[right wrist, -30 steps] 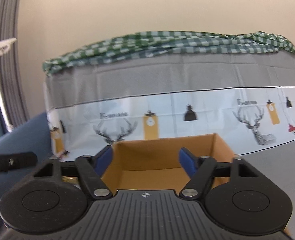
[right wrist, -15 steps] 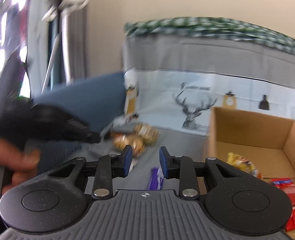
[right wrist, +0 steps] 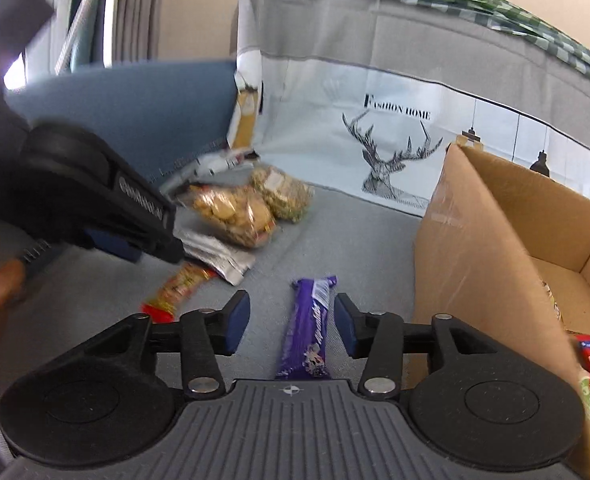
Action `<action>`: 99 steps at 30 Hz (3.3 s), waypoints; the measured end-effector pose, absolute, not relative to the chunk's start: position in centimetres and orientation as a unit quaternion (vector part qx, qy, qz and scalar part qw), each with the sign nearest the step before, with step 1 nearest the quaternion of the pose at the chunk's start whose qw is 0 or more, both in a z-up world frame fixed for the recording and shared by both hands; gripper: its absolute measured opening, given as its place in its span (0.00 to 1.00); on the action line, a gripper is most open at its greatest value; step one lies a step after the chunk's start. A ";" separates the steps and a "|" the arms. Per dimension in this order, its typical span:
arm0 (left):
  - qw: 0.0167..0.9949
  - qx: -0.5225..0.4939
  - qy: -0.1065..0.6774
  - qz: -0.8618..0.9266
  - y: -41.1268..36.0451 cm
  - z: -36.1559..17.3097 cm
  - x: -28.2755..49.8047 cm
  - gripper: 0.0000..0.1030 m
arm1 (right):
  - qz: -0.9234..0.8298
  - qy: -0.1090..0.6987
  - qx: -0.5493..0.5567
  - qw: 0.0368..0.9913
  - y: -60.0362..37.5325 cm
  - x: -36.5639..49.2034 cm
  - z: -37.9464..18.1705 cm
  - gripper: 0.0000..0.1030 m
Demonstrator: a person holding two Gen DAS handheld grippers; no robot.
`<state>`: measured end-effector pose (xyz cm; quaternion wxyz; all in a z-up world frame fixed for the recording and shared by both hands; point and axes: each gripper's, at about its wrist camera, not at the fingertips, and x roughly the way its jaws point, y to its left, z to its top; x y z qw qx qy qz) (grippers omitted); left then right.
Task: Organize snacks
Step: 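Move the left gripper to the red-wrapped candy while the right gripper lowers onto the purple chocolate bar, then grasp the red-wrapped candy with the left gripper while the right gripper grasps the purple chocolate bar, then carry the candy with the left gripper while the right gripper carries the purple bar over the box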
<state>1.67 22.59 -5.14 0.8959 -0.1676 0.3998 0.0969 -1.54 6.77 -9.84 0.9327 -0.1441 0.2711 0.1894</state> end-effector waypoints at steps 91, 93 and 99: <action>0.928 -0.214 0.299 0.055 19.9 0.4 -4.7 0.18 | 0.271 0.350 -0.163 0.882 4.7 -4.6 -11.0 0.17; 0.928 -0.214 0.299 0.055 19.9 0.3 -4.5 0.18 | 0.273 0.340 -0.159 0.886 4.7 -4.7 -10.6 0.16; 0.929 -0.217 0.293 0.056 20.0 0.3 -4.7 0.18 | 0.280 0.311 -0.147 0.896 4.3 -5.2 -9.1 0.16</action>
